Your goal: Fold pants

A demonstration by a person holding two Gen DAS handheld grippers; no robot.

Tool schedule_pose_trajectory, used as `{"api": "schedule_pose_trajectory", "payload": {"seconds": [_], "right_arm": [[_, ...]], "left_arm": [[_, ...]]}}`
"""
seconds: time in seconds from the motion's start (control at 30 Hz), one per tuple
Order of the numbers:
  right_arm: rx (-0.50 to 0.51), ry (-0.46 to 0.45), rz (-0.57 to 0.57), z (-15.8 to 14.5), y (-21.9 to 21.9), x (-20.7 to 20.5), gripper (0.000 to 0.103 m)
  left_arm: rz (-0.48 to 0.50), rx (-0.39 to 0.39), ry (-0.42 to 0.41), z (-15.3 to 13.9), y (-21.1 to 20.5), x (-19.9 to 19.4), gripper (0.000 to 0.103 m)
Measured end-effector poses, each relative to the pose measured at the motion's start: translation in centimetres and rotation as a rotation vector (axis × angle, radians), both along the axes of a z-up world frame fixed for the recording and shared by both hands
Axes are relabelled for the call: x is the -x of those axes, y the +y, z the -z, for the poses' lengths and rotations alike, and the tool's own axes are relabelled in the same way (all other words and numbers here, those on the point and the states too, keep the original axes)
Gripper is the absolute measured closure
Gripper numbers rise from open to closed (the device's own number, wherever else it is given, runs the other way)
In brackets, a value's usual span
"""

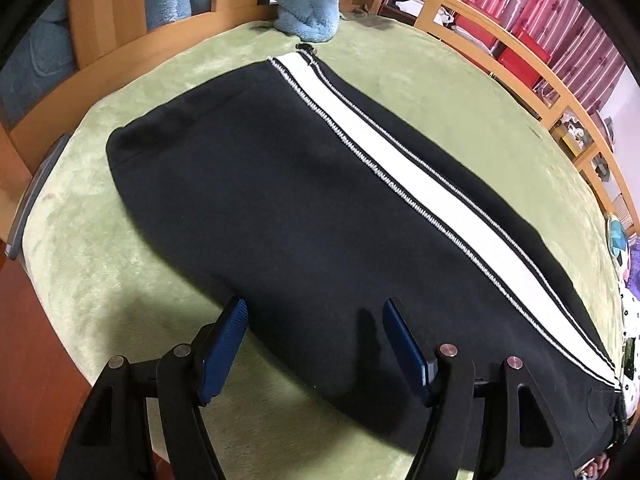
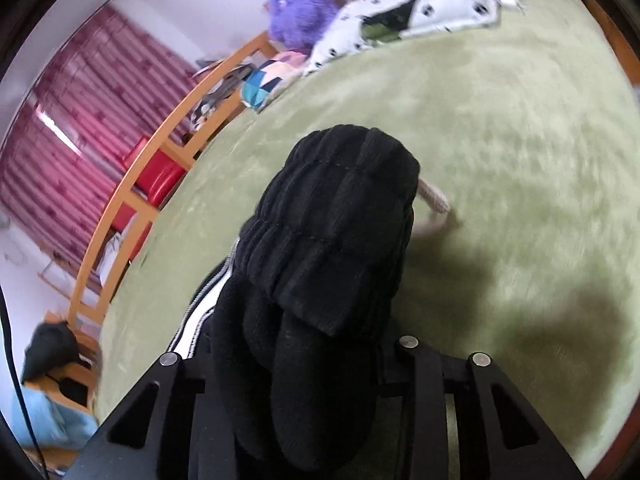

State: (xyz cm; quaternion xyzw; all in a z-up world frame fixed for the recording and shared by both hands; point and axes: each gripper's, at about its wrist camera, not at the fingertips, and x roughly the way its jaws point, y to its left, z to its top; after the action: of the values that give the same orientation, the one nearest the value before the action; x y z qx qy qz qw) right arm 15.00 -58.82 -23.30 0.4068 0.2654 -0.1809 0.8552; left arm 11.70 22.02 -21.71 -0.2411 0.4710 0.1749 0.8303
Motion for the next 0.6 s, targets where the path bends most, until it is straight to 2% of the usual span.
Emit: {"api": "schedule_pose_trajectory", "payload": {"seconds": [0.1, 0.2, 0.23, 0.3, 0.33, 0.4, 0.53, 0.6], "right_arm": [[-0.012, -0.075, -0.019, -2.0, -1.7, 0.5, 0.071], [0.139, -0.076, 0.018, -3.6, -2.3, 1.4, 0.071], [0.167, -0.053, 0.038, -3.6, -3.2, 1.5, 0.071], [0.107, -0.003, 0.073, -2.3, -5.1, 1.6, 0.071], [0.058, 0.041, 0.046, -1.0, -6.1, 1.2, 0.070], [0.031, 0.114, 0.025, 0.5, -6.8, 1.0, 0.064], [0.099, 0.169, 0.044, -0.2, -5.4, 2.5, 0.050], [0.156, 0.209, 0.069, -1.6, -4.3, 3.5, 0.048]], "left_arm": [[0.003, 0.033, -0.031, -0.6, 0.0, -0.1, 0.036], [0.024, 0.035, -0.072, -1.6, -0.1, 0.2, 0.036], [0.027, 0.030, -0.077, -1.7, -0.1, 0.3, 0.036], [0.028, 0.025, -0.086, -1.8, 0.3, 0.8, 0.035], [0.023, 0.032, -0.089, -1.6, 0.4, 1.2, 0.034], [0.010, 0.047, -0.092, -1.2, 1.0, 1.6, 0.034], [-0.012, 0.030, -0.095, -1.1, 2.3, 2.2, 0.034], [0.002, 0.041, -0.133, -1.9, 2.8, 2.2, 0.034]]}}
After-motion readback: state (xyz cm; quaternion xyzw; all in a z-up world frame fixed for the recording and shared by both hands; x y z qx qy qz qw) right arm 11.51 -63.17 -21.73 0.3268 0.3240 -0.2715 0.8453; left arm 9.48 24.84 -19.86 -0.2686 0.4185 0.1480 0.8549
